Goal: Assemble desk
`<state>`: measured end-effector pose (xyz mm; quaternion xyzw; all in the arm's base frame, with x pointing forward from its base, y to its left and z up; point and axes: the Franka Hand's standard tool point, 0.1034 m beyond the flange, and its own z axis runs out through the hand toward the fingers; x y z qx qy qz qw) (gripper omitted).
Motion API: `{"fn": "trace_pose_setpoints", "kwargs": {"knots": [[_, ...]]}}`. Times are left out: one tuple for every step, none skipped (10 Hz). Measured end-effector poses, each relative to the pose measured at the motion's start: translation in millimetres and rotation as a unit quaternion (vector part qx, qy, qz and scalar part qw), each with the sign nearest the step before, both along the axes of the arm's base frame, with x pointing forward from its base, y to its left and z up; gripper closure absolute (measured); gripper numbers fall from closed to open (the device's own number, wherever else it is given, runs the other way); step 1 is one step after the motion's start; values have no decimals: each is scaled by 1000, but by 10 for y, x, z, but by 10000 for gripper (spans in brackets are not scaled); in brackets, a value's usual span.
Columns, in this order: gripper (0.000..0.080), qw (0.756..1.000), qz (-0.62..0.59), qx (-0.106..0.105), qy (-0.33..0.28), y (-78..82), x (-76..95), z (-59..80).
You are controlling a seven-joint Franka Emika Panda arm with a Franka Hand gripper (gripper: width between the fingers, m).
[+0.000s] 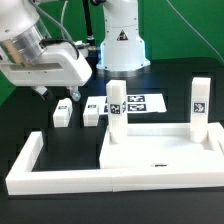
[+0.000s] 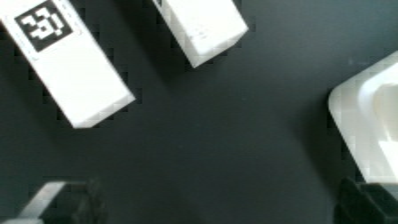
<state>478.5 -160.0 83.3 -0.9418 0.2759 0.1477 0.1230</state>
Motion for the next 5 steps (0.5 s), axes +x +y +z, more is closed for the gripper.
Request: {"fn": "trace_pose_setpoints", "kwargs": {"knots": [[150,1000,1,8,11,16,-33,-5],[150,998,4,46,46,50,-126,-17],[150,992,-2,89,88,32,-223,-52],[150,983,-16,134,123,67,-326,-75],[150,973,-17,167,161,115,-433,-78]]}}
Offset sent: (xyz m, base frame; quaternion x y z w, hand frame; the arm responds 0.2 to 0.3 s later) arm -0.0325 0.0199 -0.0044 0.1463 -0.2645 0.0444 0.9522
